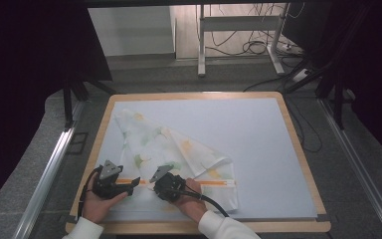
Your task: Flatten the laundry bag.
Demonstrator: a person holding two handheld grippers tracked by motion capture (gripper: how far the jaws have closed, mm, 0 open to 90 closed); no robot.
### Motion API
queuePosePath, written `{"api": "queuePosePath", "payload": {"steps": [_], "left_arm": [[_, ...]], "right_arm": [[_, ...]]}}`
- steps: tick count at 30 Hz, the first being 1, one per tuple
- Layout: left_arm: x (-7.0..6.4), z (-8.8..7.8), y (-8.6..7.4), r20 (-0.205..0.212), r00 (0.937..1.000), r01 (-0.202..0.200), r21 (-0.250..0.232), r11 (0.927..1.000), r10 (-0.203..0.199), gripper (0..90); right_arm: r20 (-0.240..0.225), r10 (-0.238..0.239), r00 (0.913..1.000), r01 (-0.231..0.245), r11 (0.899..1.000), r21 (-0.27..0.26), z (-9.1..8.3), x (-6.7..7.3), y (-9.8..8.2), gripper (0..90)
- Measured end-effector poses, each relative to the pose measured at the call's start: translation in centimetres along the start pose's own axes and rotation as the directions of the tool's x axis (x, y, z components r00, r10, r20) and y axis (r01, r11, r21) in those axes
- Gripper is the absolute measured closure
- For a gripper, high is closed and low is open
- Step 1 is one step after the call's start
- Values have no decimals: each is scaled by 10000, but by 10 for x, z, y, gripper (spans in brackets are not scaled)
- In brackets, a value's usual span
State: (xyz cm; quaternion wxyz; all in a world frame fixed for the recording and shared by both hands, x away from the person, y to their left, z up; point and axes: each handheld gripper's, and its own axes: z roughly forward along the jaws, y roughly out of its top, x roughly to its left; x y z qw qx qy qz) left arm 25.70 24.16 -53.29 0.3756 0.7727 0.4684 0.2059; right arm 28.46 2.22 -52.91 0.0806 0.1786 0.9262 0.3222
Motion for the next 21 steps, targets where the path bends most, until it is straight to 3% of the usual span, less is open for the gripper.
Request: {"api": "queuePosePath", "payload": {"steps": [5, 21], "left_arm": [[1, -1, 0, -8, 10000, 23, -47, 10000, -23, 201], [0, 0, 0, -38, 10000, -11, -48, 10000, 10, 201]], "right_arm": [[-64, -131, 9999, 130, 9998, -145, -5, -3, 1, 851], [-127, 777, 9969, -786, 9899, -1176, -43, -33, 2, 857]]}}
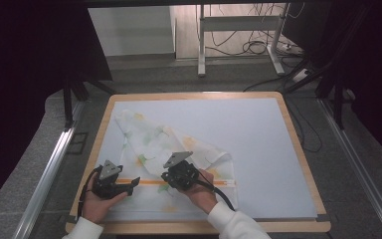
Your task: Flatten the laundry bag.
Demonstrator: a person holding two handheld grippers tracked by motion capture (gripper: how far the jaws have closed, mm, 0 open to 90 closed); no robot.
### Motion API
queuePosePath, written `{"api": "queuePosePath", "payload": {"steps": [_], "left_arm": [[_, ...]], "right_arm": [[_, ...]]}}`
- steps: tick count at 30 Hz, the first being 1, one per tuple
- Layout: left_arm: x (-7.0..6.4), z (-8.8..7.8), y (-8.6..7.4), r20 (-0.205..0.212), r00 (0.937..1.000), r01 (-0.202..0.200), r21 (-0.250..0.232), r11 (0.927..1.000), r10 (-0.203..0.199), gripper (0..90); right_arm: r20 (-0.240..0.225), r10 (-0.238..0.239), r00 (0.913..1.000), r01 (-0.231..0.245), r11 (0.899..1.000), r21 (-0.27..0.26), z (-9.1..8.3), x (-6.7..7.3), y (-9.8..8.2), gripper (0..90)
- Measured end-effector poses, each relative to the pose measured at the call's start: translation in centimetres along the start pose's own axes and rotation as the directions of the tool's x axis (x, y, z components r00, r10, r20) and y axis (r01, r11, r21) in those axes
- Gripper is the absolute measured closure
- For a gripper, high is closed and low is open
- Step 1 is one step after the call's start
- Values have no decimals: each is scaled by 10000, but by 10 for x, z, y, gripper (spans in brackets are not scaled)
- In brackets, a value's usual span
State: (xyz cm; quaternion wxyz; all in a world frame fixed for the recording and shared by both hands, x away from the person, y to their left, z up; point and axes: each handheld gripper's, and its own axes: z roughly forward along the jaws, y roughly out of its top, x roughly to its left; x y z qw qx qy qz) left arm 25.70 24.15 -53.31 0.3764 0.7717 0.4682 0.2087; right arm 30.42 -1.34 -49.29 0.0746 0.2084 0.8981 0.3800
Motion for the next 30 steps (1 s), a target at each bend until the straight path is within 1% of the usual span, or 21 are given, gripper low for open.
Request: {"api": "queuePosePath", "payload": {"steps": [1, 4, 9, 10, 12, 16, 18, 24, 30], "left_arm": [[0, 0, 0, -2, 10000, 3, -8, 10000, -3, 201], [0, -1, 0, -19, 10000, -36, -15, 10000, 36, 201], [0, 0, 0, -33, 10000, -80, -7, 10000, 80, 201], [0, 0, 0, -34, 10000, -88, -8, 10000, 88, 201], [0, -1, 0, -41, 9998, -171, 25, 9999, 171, 201], [0, 0, 0, -77, 9997, -237, 75, 9997, 237, 201], [0, 0, 0, -83, 9996, -254, 71, 9997, 254, 201], [0, -1, 0, -93, 9995, -299, 74, 9995, 300, 201], [-1, 0, 0, -115, 9994, -340, 88, 9994, 341, 201]], "right_arm": [[-13, 111, 9999, -111, 9999, -67, -3, -3, 0, 857], [66, 243, 9997, -241, 9995, -206, -10, -10, 0, 857], [296, 466, 9985, -454, 9981, -423, -22, -19, -1, 861], [377, 581, 9976, -561, 9971, -510, -27, -24, -2, 861], [384, 650, 9971, -629, 9966, -533, -28, -26, -2, 862], [505, 872, 9949, -837, 9941, -695, -37, -36, -5, 863], [522, 896, 9946, -858, 9938, -711, -39, -38, -6, 863], [650, 1133, 9914, -1077, 9906, -839, -48, -48, -9, 863], [716, 1305, 9889, -1243, 9886, -853, -51, -55, -12, 864]]}}
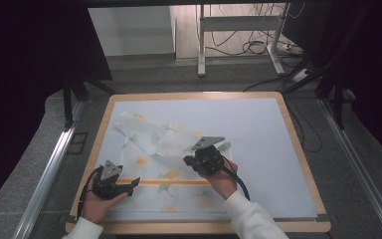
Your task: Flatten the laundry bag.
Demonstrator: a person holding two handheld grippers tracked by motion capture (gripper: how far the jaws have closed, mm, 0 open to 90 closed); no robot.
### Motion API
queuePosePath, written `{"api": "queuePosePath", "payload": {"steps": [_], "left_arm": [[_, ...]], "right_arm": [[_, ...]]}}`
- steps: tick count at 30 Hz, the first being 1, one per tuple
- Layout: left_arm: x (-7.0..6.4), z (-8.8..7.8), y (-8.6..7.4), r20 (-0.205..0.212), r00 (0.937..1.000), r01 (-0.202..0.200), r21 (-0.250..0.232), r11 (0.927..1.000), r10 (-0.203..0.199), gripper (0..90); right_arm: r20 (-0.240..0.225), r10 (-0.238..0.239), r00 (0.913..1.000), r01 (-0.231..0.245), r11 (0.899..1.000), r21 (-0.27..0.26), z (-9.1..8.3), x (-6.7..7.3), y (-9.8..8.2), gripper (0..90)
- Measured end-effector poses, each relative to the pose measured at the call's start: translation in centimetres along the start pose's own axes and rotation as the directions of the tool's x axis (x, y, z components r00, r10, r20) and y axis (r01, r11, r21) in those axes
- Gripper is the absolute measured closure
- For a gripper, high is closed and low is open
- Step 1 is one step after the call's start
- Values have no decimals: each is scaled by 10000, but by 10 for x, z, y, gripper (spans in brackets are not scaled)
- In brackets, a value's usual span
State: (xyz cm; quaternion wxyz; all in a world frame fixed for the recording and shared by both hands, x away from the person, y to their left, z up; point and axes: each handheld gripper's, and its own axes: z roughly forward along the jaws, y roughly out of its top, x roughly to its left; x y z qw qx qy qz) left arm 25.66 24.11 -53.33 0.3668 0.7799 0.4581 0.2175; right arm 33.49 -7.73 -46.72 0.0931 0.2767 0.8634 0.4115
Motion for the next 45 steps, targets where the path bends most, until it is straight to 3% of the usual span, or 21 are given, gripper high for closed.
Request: {"api": "queuePosePath", "payload": {"steps": [24, 45], "left_arm": [[-1, 0, 0, 8, 10000, -62, 35, 10000, 62, 201], [-2, 0, 1, 123, 9999, -12, 73, 10000, 11, 201]], "right_arm": [[524, 563, 9970, -538, 9974, -485, -15, -25, -2, 865], [953, 1126, 9891, -1042, 9906, -891, -25, -49, -3, 864]]}}
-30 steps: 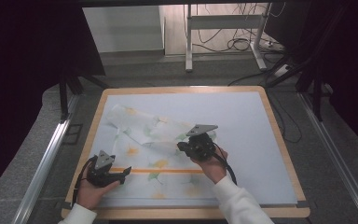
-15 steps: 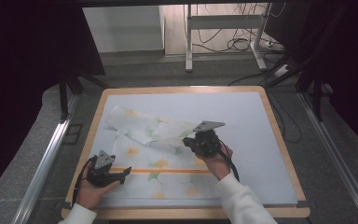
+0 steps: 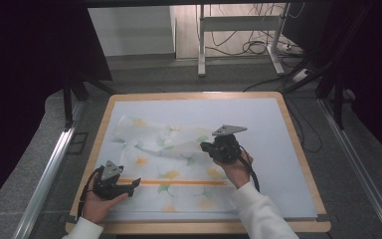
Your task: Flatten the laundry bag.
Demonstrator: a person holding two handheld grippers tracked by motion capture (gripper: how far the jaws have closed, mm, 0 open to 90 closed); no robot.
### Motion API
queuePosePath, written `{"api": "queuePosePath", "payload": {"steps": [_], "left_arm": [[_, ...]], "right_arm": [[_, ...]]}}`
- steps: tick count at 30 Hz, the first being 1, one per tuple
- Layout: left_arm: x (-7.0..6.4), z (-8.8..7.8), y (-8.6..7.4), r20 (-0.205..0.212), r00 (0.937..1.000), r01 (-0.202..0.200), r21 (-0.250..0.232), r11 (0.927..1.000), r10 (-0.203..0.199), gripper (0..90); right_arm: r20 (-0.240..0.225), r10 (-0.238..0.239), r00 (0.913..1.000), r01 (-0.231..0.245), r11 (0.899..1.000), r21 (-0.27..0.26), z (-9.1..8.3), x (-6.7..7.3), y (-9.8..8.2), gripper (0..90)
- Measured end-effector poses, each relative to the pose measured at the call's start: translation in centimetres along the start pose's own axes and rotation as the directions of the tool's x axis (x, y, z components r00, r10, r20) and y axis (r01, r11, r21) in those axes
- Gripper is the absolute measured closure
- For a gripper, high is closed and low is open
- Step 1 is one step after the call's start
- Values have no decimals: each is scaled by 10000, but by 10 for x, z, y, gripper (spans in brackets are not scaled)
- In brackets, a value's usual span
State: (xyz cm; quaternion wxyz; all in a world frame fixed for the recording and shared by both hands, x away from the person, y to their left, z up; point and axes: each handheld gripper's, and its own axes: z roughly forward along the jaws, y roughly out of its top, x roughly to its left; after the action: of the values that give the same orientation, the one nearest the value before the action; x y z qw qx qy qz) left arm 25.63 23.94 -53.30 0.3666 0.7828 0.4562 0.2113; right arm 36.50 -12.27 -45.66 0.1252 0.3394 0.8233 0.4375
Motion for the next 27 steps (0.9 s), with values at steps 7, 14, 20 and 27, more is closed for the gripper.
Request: {"api": "queuePosePath", "payload": {"steps": [7, 14, 20, 27], "left_arm": [[0, 0, 0, 12, 10000, -14, -1, 10000, 14, 201], [-1, 0, 0, 2, 10000, -2, -42, 10000, 2, 201], [-1, -3, 2, 65, 9998, 212, -292, 9993, -210, 199], [-2, -2, 2, 188, 9997, 191, -296, 9994, -185, 199]], "right_arm": [[197, 324, 9993, -321, 9994, -148, -3, -11, -1, 864], [337, 579, 9978, -571, 9981, -246, -6, -23, -1, 864], [428, 817, 9957, -802, 9962, -352, -4, -34, 0, 864], [536, 1121, 9922, -1108, 9935, -274, 0, -46, 0, 864]]}}
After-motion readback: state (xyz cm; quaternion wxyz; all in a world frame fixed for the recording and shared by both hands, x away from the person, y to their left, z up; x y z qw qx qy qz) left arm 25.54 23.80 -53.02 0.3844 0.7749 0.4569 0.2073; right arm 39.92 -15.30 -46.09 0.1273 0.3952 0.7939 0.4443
